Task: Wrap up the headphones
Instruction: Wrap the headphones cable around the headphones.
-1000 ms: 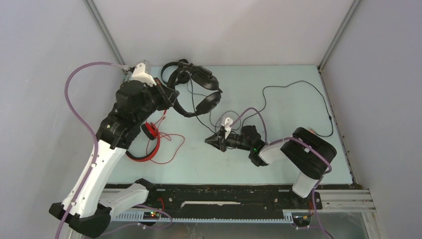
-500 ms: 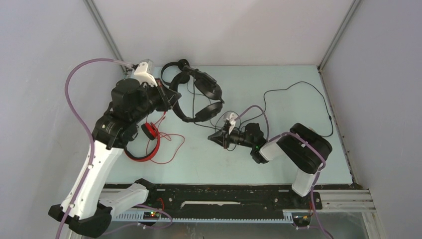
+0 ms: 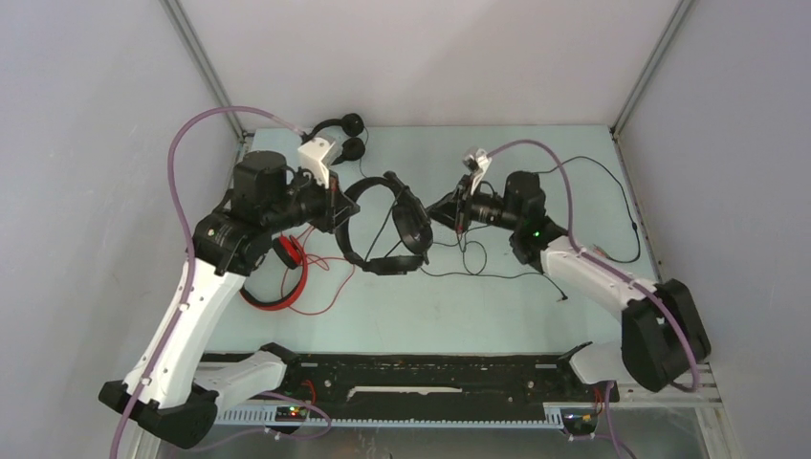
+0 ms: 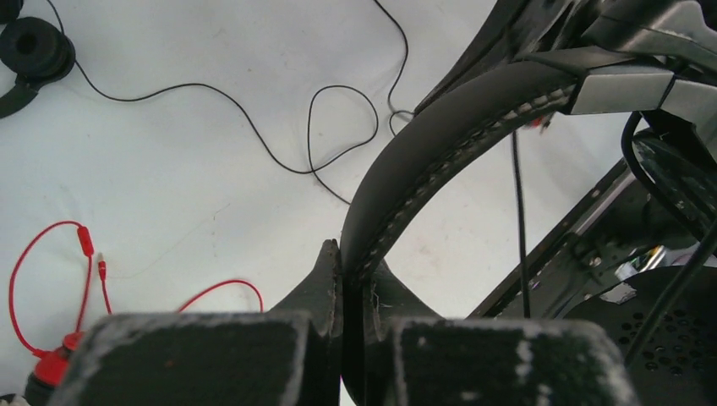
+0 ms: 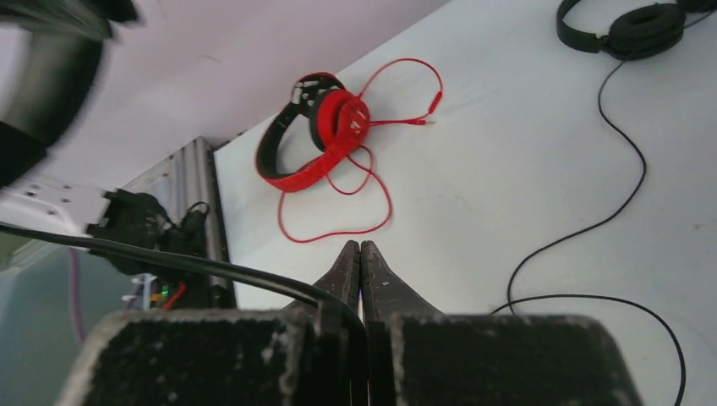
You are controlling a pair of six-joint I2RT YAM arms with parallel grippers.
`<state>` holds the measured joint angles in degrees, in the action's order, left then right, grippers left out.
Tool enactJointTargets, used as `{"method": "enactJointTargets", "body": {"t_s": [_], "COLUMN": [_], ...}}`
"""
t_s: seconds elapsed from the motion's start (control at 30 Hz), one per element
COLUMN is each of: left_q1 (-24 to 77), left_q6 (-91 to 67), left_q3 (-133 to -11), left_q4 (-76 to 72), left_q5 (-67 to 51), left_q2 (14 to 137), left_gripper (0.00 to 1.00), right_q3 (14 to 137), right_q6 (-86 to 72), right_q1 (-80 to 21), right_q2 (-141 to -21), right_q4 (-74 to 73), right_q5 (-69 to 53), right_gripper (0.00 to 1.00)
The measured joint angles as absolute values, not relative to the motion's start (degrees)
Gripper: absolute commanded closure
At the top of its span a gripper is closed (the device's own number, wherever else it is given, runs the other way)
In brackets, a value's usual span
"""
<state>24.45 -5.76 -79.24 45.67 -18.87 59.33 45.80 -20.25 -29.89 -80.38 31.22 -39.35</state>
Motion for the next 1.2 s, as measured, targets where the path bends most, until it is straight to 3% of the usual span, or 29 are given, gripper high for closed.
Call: {"method": "enactJointTargets", "body": {"t_s": [0.27,0.6,1.2], "left_q1": [31.1,39.8,42.4], "left_q6": [5.7,15.1,20.2], "left_q3": [-74.8,-72.0,-68.4], "left_q4": [44.0,42.0,32.4], "left_q5": [-17.3,-0.1,8.0], "left_q2": [60.6,62.1,63.2], "left_gripper": [1.0,1.0,1.0], "right_q3": [55.0,59.2,59.7], "right_q6": [-23.4,-20.4,-30.5], "right_q1": [-26.0,-24.4,-23.3], "right_q2": [-74.5,-73.1,-71.1], "right_q4": [4.5,-16.6,-10.3], "right_q5": [-50.4,-55.3,-60.6], "right_gripper": [1.0,1.0,1.0]}}
